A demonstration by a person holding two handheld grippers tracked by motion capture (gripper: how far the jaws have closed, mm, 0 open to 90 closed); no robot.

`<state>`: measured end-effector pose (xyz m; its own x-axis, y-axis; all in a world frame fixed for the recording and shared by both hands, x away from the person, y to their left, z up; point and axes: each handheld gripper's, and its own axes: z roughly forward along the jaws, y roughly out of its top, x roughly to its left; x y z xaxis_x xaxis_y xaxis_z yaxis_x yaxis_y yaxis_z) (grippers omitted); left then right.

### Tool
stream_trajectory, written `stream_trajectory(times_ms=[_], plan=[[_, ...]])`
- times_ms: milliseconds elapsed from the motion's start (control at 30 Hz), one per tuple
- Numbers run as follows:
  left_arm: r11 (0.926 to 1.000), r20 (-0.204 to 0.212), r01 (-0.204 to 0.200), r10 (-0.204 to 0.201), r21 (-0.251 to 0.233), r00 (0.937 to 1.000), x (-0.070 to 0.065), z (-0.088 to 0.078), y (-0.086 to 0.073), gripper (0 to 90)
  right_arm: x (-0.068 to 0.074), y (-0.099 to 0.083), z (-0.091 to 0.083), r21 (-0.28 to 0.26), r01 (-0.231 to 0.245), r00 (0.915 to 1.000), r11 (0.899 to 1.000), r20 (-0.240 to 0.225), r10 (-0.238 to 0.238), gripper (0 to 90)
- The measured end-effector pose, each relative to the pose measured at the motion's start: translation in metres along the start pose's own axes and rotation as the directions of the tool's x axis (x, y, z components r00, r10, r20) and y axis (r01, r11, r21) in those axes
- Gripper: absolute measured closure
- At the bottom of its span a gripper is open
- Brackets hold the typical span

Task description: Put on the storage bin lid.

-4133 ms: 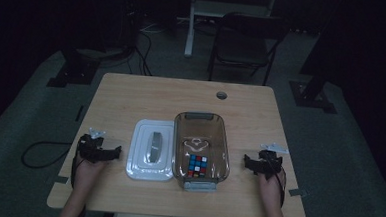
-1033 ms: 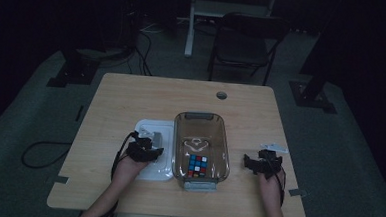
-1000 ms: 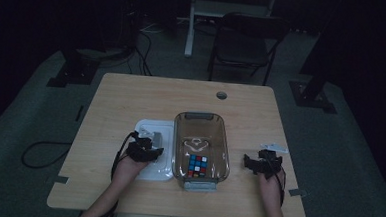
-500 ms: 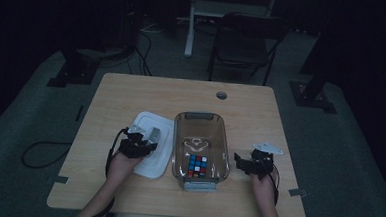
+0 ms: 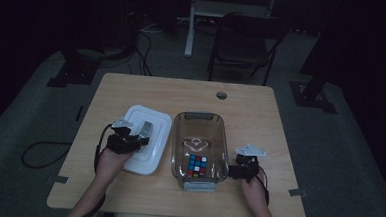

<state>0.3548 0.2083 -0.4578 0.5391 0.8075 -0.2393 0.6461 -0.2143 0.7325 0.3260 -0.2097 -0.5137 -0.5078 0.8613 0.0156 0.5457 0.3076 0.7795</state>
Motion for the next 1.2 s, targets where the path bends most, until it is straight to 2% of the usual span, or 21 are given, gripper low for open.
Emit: stream_trajectory(times_ms=[33,67,100,133,167,200,233,267,300,333,367,533,567,733,767,867,900,1200], plan=[[0.9998,0.01,0.002,-0.002,-0.02,0.9999,0.001,-0.008,0.004,72.2,0.002,0.0,0.0,0.001,0.011,0.9999,1.0,0.001,-0.011,13.0],[0.9998,0.01,0.002,-0.002,-0.02,0.9999,0.001,-0.008,0.004,72.3,0.003,0.0,0.0,0.002,0.012,0.9999,1.0,-0.011,-0.012,13.0],[0.9988,0.013,0.01,-0.01,-0.047,0.9999,0.0,-0.019,0.008,72.2,0.004,0.0,0.0,-0.003,0.004,0.9996,1.0,-0.027,-0.004,12.8],[0.9988,0.013,0.01,-0.01,-0.047,0.9999,0.0,-0.019,0.008,72.3,0.004,0.0,0.001,-0.012,0.001,0.9989,1.0,-0.046,-0.001,12.8],[0.9973,0.02,0.026,-0.025,-0.069,0.9995,0.001,-0.028,0.012,72.4,0.005,0.0,0.001,-0.013,0.001,0.9986,1.0,-0.053,-0.001,12.8],[0.9973,0.02,0.026,-0.025,-0.069,0.9995,0.001,-0.028,0.012,72.3,0.005,0.0,0.001,-0.013,0.001,0.9986,1.0,-0.053,-0.001,12.8],[0.9954,0.03,0.027,-0.024,-0.092,0.9993,0.0,-0.038,0.017,72.3,0.007,0.0,0.001,-0.011,0.008,0.9983,1.0,-0.057,-0.009,12.8],[0.9954,0.03,0.027,-0.024,-0.092,0.9993,0.0,-0.038,0.017,72.3,0.008,0.0,0.001,-0.011,0.012,0.9982,1.0,-0.059,-0.013,12.8],[0.9931,0.044,0.023,-0.018,-0.115,0.9989,-0.001,-0.047,0.021,72.3,0.01,0.001,0.002,-0.01,0.015,0.998,1.0,-0.062,-0.015,12.8],[0.9931,0.044,0.023,-0.018,-0.115,0.9989,-0.001,-0.047,0.021,72.3,0.01,0.001,0.002,-0.01,0.015,0.998,1.0,-0.062,-0.015,12.8],[0.9915,0.072,0.017,-0.008,-0.129,0.9973,-0.004,-0.054,0.025,72.3,0.013,0.001,0.004,-0.009,0.011,0.9971,1.0,-0.075,-0.012,12.8],[0.9883,0.083,-0.013,0.026,-0.152,0.9962,-0.013,-0.063,0.033,72.3,0.023,0.003,0.007,-0.007,0.034,0.994,0.999,-0.104,-0.034,12.8],[0.9863,0.115,-0.007,0.026,-0.165,0.993,-0.015,-0.067,0.037,72.3,0.029,0.005,0.009,-0.006,0.045,0.9926,0.999,-0.113,-0.046,12.8],[0.9861,0.143,-0.022,0.046,-0.165,0.9887,-0.021,-0.068,0.042,72.3,0.037,0.007,0.014,-0.001,0.058,0.989,0.998,-0.136,-0.057,12.7],[0.9867,0.152,-0.023,0.048,-0.161,0.9872,-0.023,-0.066,0.043,72.4,0.043,0.009,0.017,-0.003,0.062,0.9876,0.998,-0.145,-0.062,12.7],[0.9873,0.147,-0.036,0.059,-0.155,0.9873,-0.027,-0.061,0.045,72.4,0.048,0.012,0.02,-0.002,0.07,0.9862,0.998,-0.151,-0.069,12.7],[0.9881,0.166,-0.036,0.061,-0.149,0.9842,-0.03,-0.057,0.046,72.4,0.056,0.015,0.022,-0.005,0.082,0.9842,0.997,-0.157,-0.081,12.7],[0.9904,0.195,-0.072,0.094,-0.118,0.9763,-0.042,-0.048,0.05,72.3,0.082,0.027,0.04,-0.009,0.118,0.9755,0.993,-0.186,-0.117,12.4]])
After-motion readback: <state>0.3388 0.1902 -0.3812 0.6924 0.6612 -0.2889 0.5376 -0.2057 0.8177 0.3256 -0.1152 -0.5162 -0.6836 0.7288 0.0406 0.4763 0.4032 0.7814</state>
